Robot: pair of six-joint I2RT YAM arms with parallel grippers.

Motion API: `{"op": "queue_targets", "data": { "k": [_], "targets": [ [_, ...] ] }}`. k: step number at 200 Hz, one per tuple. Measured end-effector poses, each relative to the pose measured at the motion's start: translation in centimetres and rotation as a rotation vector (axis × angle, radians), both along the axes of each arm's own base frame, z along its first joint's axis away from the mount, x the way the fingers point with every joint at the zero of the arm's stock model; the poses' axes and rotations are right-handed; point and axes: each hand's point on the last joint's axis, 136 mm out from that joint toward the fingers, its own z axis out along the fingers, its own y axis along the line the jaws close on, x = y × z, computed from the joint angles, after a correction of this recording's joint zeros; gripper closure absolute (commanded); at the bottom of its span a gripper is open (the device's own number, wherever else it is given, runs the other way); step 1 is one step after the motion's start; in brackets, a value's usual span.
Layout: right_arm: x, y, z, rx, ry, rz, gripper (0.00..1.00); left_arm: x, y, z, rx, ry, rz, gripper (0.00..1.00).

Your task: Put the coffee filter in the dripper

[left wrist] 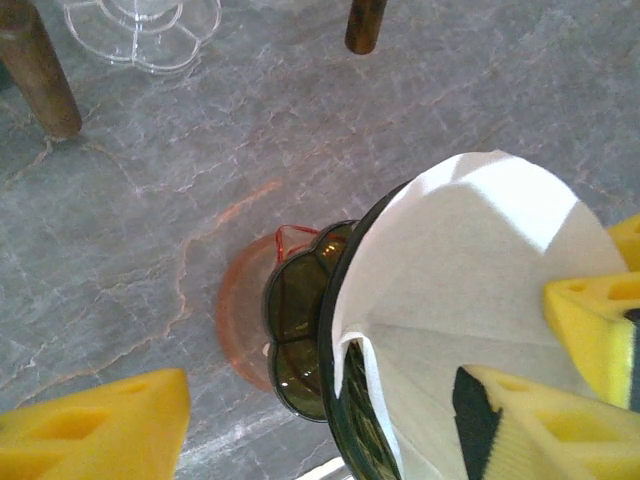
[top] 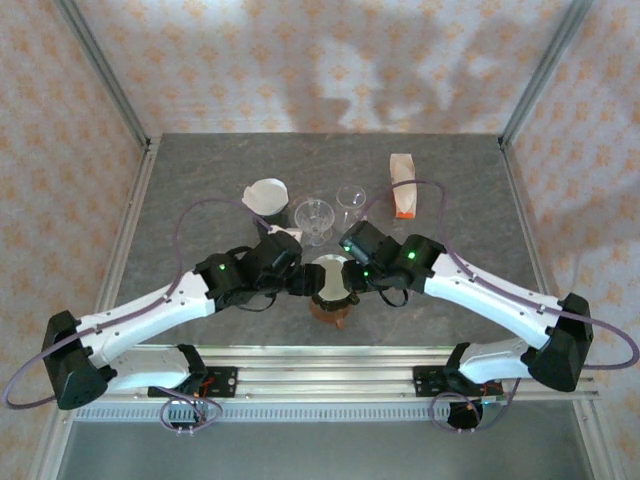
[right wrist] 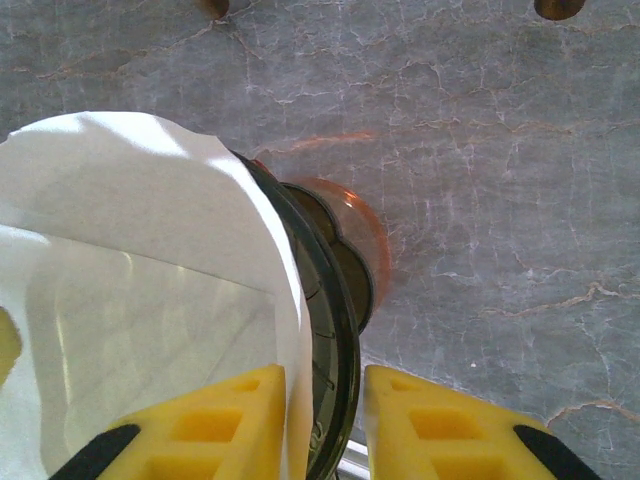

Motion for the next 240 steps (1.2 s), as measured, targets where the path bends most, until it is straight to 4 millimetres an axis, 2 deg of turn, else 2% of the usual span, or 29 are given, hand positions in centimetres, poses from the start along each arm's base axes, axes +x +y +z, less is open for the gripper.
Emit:
{"op": "queue_targets", "data": {
  "k": [48,73,107,140,204,240],
  "targets": [
    [0.0,0.0,0.0,-0.001,0.000,0.000,0.73,-0.1,0.1,0.1,0.001,-0.001,-0.006,0.51],
    [0.0,0.0,0.0,-0.001,0.000,0.000,0.73,-0.2,0.2,0.2,-0.003,-0.002,-0.005,0.52],
    [0.0,0.0,0.0,-0.002,0.000,0.003,0.54,-0.4,0.3,-0.1,0.001,0.004,-0.007,0.54],
    [0.2,0.1,0.3,-0.005,-0.006,0.004,0.51,-0.5,0.3,-0.2,-0.001,0.010,-0.012,0.55],
    [0.8,-0.5,0.8,-0.049,-0.039,-0.009,0.51,-0.8,0.4,-0.8,0.008,0.022,-0.015,0.55],
    [1.1,-1.0,0.8,-0.074,-0.054,-0.015,0.58,-0.8,0.5,-0.9,0.009,0.026,-0.016,0.55]
  ]
}}
